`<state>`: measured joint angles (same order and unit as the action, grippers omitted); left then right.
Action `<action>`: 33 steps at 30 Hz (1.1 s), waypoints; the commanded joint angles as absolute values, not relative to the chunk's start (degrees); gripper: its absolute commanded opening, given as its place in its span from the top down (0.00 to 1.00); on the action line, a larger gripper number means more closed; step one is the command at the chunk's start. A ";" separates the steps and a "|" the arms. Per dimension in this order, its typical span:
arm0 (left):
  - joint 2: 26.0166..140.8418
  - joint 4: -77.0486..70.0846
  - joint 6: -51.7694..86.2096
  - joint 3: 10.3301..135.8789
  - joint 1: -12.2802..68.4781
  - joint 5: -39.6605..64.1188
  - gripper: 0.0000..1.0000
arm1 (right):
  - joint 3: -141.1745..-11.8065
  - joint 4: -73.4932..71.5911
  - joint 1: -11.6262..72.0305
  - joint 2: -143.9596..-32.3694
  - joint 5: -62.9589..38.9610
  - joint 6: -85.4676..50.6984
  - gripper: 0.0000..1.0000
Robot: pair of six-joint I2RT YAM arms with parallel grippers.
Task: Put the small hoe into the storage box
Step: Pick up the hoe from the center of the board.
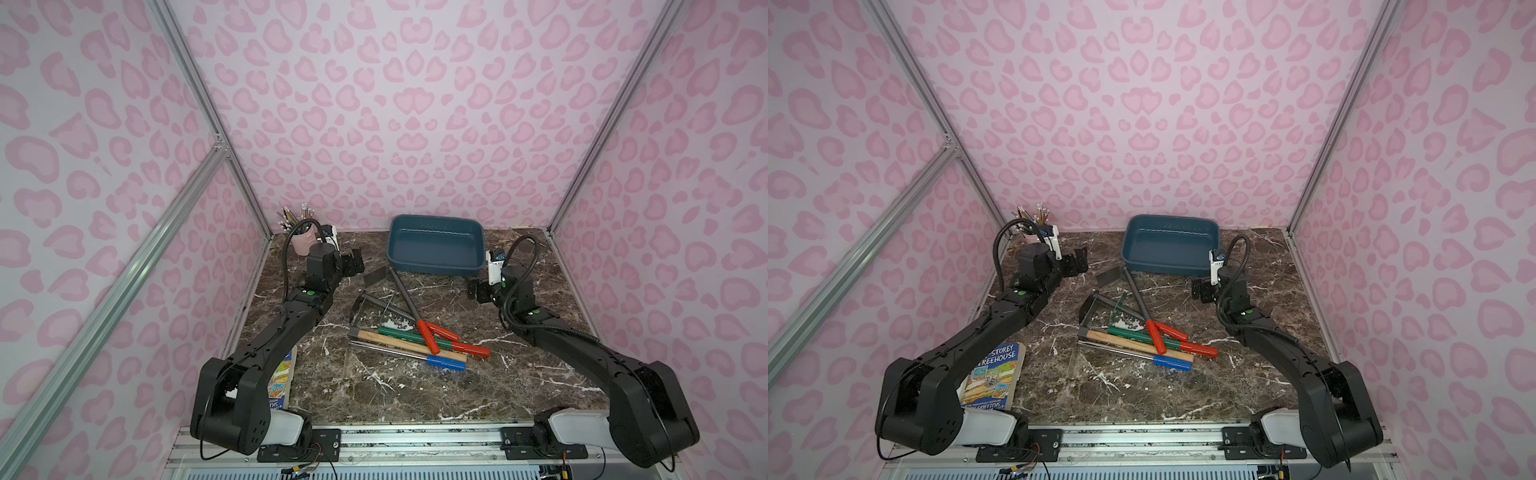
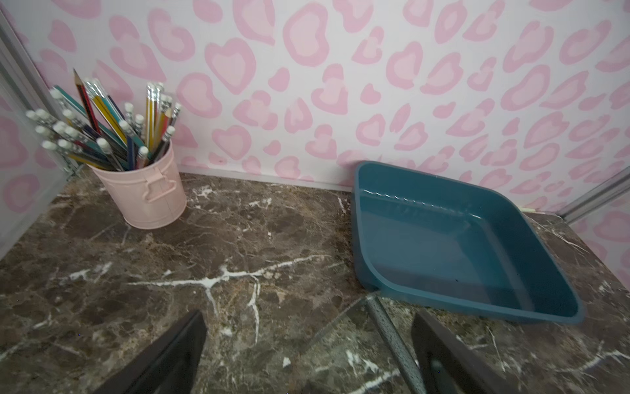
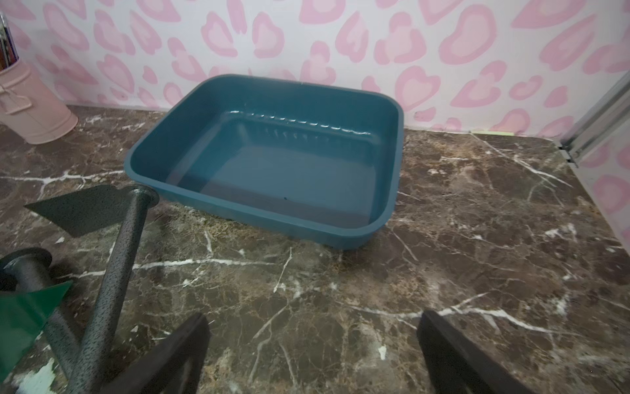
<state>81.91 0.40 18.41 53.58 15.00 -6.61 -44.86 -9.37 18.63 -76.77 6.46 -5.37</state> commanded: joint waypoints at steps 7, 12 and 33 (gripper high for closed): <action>82.25 7.29 23.36 55.01 16.39 1.07 0.03 | -54.24 3.08 23.80 -81.93 0.50 -8.71 0.13; 80.04 6.50 23.89 52.22 16.50 0.63 0.02 | -59.63 6.75 26.03 -87.27 -4.02 -9.21 0.20; 80.68 6.70 25.49 50.28 16.61 6.00 0.00 | -84.91 18.96 33.12 -113.95 -9.76 -6.82 0.41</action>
